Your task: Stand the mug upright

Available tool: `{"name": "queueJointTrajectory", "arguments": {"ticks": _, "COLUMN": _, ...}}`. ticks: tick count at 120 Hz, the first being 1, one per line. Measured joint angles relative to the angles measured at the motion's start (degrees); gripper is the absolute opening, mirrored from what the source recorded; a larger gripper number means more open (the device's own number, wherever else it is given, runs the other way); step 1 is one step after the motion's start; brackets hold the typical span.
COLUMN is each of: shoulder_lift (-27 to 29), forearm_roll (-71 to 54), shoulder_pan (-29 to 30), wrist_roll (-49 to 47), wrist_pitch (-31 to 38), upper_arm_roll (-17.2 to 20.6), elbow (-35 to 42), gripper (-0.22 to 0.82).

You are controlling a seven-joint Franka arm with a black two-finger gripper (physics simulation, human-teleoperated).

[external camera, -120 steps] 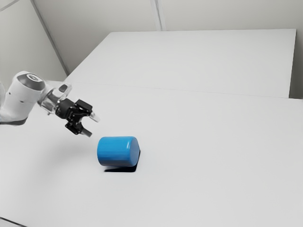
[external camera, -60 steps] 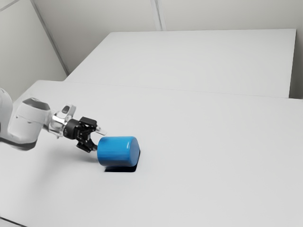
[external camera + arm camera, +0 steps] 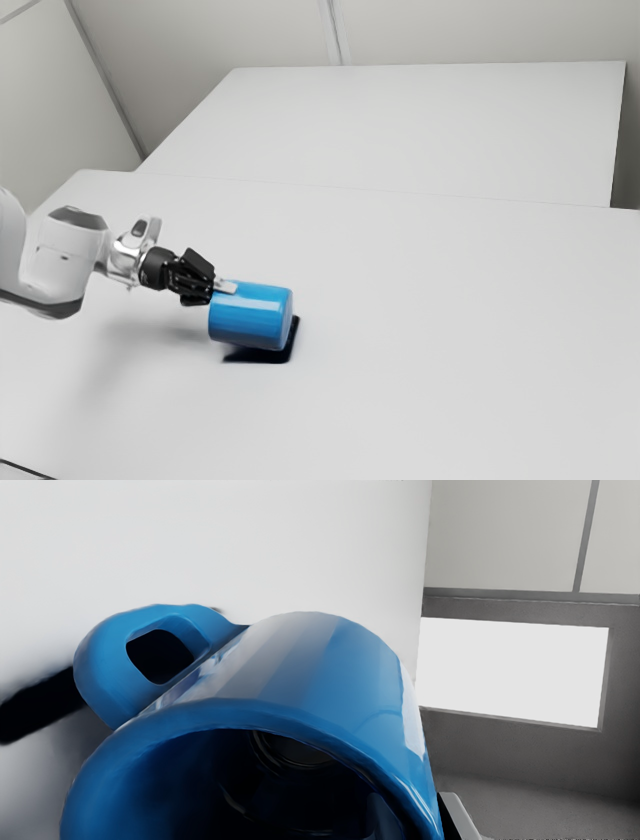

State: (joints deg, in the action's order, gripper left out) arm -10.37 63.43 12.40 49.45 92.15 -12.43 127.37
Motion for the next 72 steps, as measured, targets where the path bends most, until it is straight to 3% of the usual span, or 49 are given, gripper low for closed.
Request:
{"name": "queueJointTrajectory", "arguments": {"ticks": 35, "shoulder_lift": 7.33, "forearm_roll": -3.72, "shoulder_pan": 0.03, "wrist_roll": 0.51, "wrist_pitch": 0.29, "upper_arm_roll": 2.1, "elbow": -2.89, "gripper": -0.17}}
{"name": "queueJointTrajectory", "arguments": {"ticks": 72, "shoulder_lift": 7.97, "forearm_roll": -32.92, "shoulder_pan": -0.04, "wrist_roll": -8.33, "wrist_pitch": 9.22, "upper_arm_roll": 11.47, "elbow": -13.8, "gripper": -0.18}}
